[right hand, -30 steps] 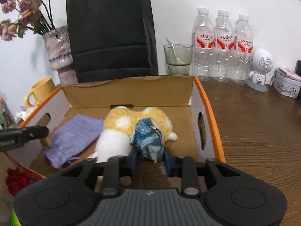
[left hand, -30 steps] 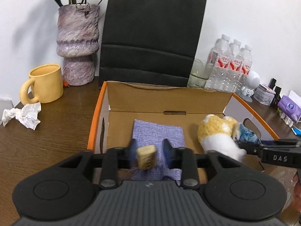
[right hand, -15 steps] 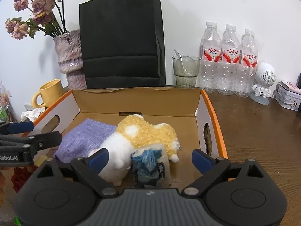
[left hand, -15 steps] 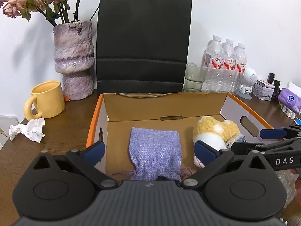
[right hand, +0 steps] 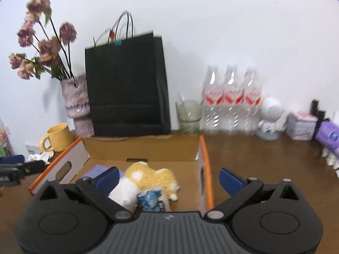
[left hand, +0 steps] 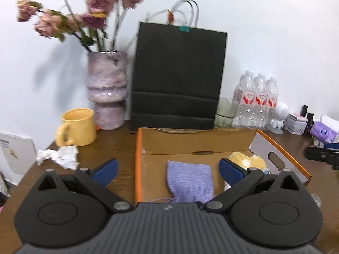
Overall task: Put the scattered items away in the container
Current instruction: 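Move both grippers back to the table beside the box, then put the red rose in the box with the left gripper while the right drops the sparkly bag in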
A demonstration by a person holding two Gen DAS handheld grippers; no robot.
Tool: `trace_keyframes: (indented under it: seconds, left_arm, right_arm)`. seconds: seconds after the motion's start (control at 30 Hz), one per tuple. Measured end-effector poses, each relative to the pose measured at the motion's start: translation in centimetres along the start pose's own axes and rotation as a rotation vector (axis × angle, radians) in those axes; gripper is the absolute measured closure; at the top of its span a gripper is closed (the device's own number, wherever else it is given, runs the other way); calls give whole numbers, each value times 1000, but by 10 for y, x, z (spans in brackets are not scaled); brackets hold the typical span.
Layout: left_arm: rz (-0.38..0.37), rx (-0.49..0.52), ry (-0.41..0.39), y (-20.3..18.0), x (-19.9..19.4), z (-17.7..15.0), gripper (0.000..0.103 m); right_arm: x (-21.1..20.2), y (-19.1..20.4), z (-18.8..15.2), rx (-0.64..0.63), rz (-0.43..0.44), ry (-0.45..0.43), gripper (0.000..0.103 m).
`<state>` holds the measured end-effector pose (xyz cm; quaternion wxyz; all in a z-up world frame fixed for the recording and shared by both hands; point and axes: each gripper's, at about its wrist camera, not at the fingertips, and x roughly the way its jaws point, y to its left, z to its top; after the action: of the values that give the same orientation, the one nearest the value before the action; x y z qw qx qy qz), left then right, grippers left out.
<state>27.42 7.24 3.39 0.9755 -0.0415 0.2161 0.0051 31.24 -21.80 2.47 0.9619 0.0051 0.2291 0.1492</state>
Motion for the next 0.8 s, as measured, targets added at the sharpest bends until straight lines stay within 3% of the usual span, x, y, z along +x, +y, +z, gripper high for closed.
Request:
trace_keyframes:
  seconds: [0.4, 0.8]
  left_arm:
    - [27, 45, 67, 17, -50, -43, 0]
    - [-1, 50, 205, -7, -16, -82, 0]
  right_arm:
    - [-46, -5, -53, -77, -19, 68, 1]
    - [-17, -4, -93, -31, -18, 198, 1]
